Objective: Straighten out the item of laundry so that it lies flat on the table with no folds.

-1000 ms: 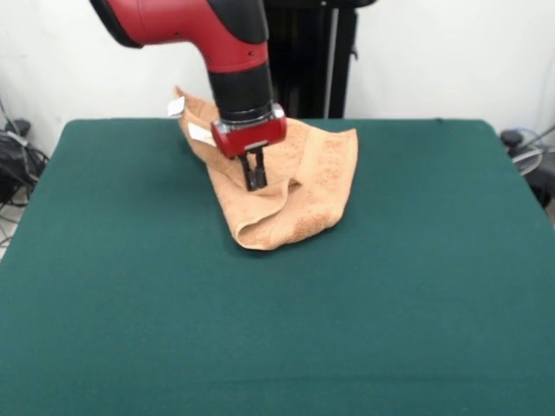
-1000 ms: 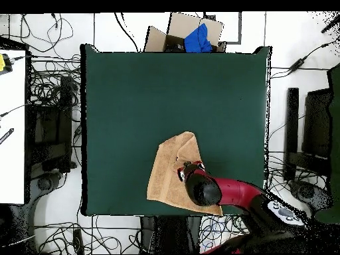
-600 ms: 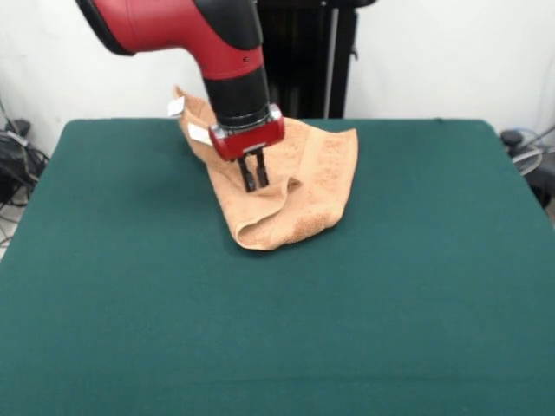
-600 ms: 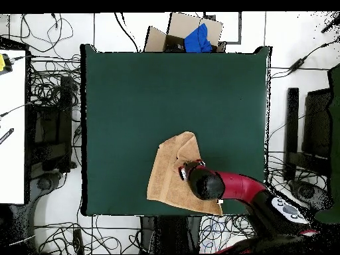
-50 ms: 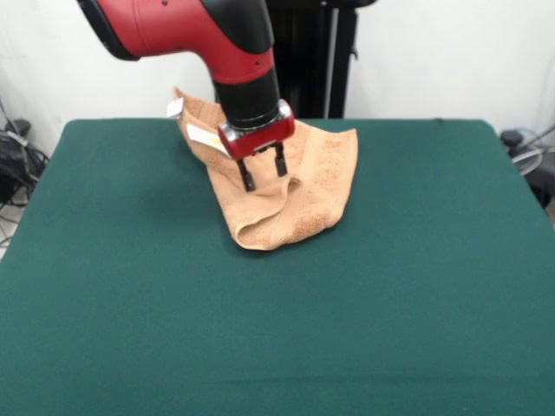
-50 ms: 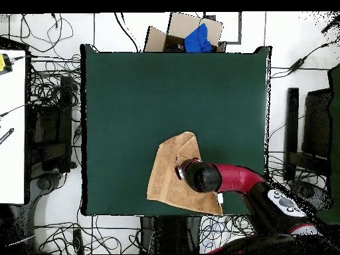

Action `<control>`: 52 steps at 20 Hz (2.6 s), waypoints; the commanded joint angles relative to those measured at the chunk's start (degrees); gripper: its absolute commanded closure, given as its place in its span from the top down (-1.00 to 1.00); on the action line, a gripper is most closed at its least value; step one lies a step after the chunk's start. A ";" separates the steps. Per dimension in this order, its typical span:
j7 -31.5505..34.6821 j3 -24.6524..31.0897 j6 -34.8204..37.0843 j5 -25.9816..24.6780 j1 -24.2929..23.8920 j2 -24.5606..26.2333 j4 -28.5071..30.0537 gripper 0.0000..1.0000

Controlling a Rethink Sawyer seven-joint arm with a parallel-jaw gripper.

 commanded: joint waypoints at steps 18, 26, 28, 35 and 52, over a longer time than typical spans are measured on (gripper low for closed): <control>17.77 -4.75 -0.32 5.70 9.49 -12.98 5.35 1.00; 24.89 -11.65 -8.54 10.95 14.14 -12.45 9.07 1.00; 26.21 -13.33 -10.90 12.56 15.14 -11.78 9.80 1.00; 31.01 -19.34 -18.33 18.72 18.37 -8.21 10.92 1.00; 39.54 -26.76 -30.62 29.04 22.84 -4.12 15.04 1.00</control>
